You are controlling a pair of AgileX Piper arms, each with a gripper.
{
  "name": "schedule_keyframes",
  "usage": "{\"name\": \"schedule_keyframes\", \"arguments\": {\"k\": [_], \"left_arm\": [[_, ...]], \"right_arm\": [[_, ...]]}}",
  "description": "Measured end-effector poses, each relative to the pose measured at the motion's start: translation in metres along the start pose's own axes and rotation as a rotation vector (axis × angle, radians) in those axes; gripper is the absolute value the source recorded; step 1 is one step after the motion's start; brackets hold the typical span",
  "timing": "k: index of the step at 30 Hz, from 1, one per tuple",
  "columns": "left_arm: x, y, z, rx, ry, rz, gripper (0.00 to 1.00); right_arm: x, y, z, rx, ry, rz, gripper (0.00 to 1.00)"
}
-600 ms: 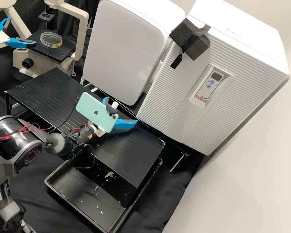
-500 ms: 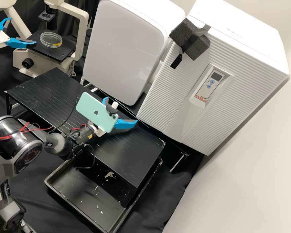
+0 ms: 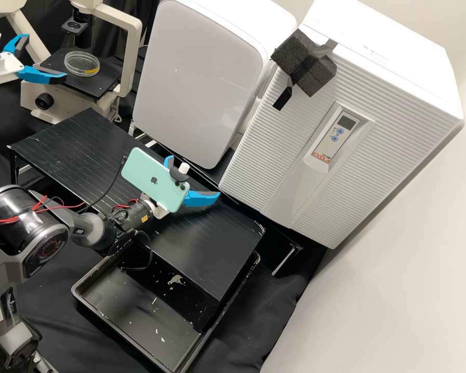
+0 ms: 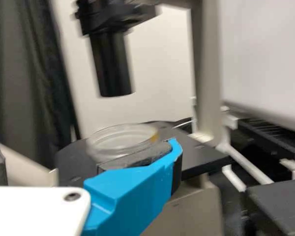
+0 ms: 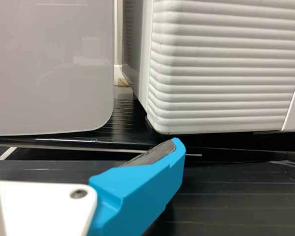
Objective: Place the petri dish on the bench
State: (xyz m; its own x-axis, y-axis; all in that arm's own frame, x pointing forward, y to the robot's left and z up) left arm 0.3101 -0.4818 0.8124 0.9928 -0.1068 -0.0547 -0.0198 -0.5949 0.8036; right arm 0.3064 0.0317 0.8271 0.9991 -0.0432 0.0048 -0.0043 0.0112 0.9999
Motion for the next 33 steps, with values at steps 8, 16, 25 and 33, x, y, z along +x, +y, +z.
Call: {"name": "schedule_keyframes", "arguments": {"k": [8, 16, 25, 33], "left_arm": [[0.030, 0.006, 0.008, -0.016, -0.021, 0.007, 1.00], [0.060, -0.012, 0.005, -0.023, 0.027, -0.097, 1.00], [0.070, -0.018, 0.001, -0.049, 0.063, -0.103, 1.00], [0.072, -0.021, -0.002, -0.128, 0.062, -0.113, 1.00]], "right_arm": [[0.000, 0.000, 0.000, 0.000, 0.000, 0.000, 1.00], [0.000, 0.000, 0.000, 0.000, 0.000, 0.000, 1.00], [0.000, 0.000, 0.000, 0.000, 0.000, 0.000, 1.00], [0.000, 0.000, 0.000, 0.000, 0.000, 0.000, 1.00]]}}
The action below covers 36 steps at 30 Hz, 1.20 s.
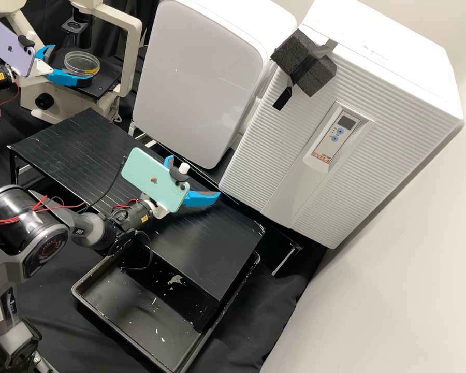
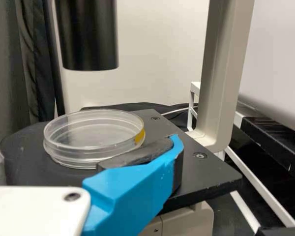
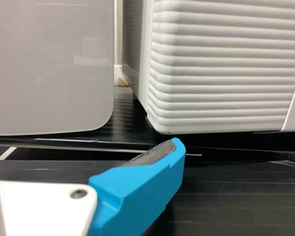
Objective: Place the petri dish on the bench
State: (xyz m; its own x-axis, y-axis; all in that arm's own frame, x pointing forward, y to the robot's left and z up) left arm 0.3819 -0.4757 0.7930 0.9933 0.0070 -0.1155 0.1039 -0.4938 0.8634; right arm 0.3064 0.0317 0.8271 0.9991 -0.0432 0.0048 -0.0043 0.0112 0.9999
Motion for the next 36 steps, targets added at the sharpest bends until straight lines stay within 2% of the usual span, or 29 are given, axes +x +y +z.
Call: {"name": "schedule_keyframes", "arguments": {"k": [9, 26, 36], "left_arm": [[0.010, 0.003, 0.000, -0.018, -0.012, -0.020, 1.00], [0.031, 0.000, -0.002, -0.011, -0.011, -0.030, 1.00], [0.034, -0.005, -0.003, -0.010, -0.021, 0.002, 1.00]], "right_arm": [[0.000, 0.000, 0.000, 0.000, 0.000, 0.000, 1.00], [0.000, 0.000, 0.000, 0.000, 0.000, 0.000, 1.00], [0.000, 0.000, 0.000, 0.000, 0.000, 0.000, 1.00]]}}
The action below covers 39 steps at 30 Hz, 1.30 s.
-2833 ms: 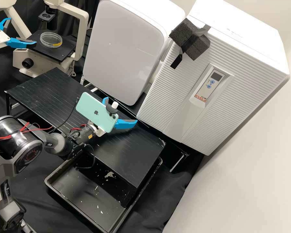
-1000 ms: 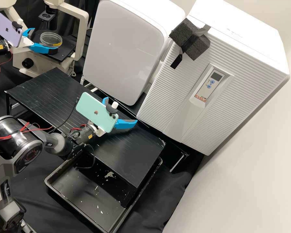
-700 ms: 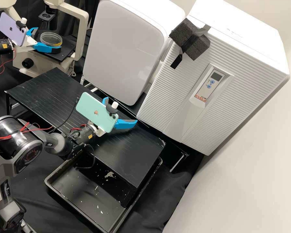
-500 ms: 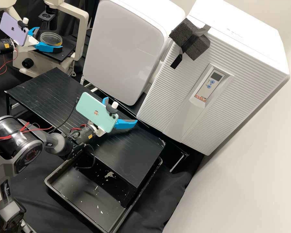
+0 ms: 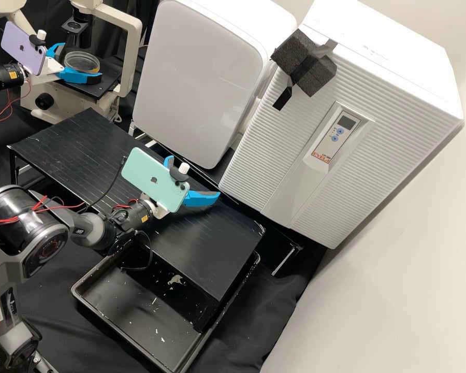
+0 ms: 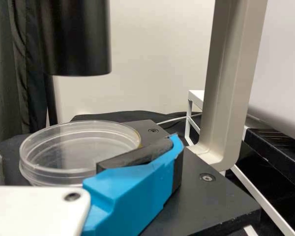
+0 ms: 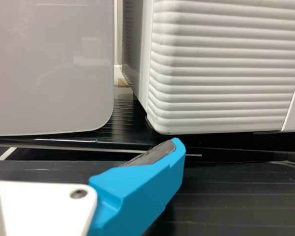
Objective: Place the petri dish on the bench
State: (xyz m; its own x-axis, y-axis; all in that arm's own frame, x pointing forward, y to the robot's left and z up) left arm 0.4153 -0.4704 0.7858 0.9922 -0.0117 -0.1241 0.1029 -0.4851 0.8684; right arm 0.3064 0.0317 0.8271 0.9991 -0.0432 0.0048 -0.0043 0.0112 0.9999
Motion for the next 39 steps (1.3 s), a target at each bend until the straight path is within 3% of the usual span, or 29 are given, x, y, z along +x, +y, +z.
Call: {"name": "schedule_keyframes", "arguments": {"k": [6, 7, 39], "left_arm": [[0.0000, 0.0003, 0.0001, 0.000, -0.001, 0.002, 1.00], [0.0000, 0.0003, 0.0001, 0.000, -0.001, 0.002, 0.00], [-0.0016, -0.0040, 0.0006, -0.008, -0.027, 0.028, 0.00]], "right_arm": [[0.0000, 0.0000, 0.0000, 0.000, 0.000, 0.000, 1.00], [0.0000, 0.0000, 0.0000, 0.000, 0.000, 0.000, 1.00], [0.0000, 0.0000, 0.0000, 0.000, 0.000, 0.000, 1.00]]}}
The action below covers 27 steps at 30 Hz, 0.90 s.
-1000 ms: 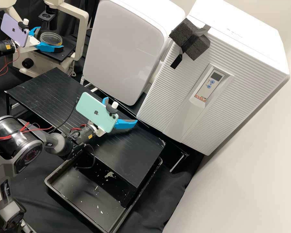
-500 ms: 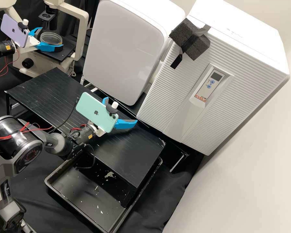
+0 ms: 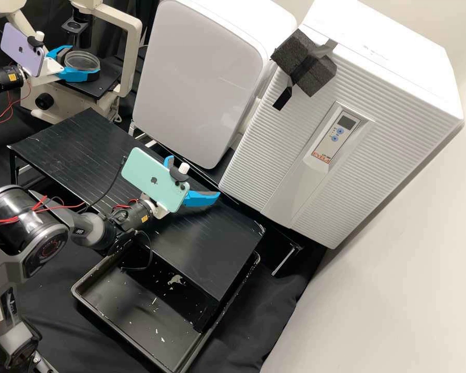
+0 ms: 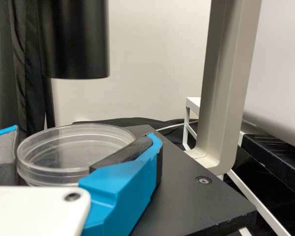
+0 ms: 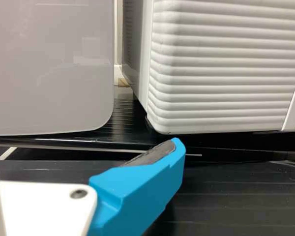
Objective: Place the petri dish on the bench
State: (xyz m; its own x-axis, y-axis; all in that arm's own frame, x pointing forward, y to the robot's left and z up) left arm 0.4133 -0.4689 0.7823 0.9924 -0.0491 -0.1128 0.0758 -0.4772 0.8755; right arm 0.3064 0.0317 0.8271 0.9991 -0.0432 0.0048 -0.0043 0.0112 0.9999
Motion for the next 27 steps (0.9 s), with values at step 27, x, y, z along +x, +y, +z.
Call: {"name": "schedule_keyframes", "arguments": {"k": [27], "left_arm": [[-0.055, -0.001, 0.013, -0.045, -0.116, -0.046, 0.00]], "right_arm": [[0.000, 0.000, 0.000, 0.000, 0.000, 0.000, 1.00]]}}
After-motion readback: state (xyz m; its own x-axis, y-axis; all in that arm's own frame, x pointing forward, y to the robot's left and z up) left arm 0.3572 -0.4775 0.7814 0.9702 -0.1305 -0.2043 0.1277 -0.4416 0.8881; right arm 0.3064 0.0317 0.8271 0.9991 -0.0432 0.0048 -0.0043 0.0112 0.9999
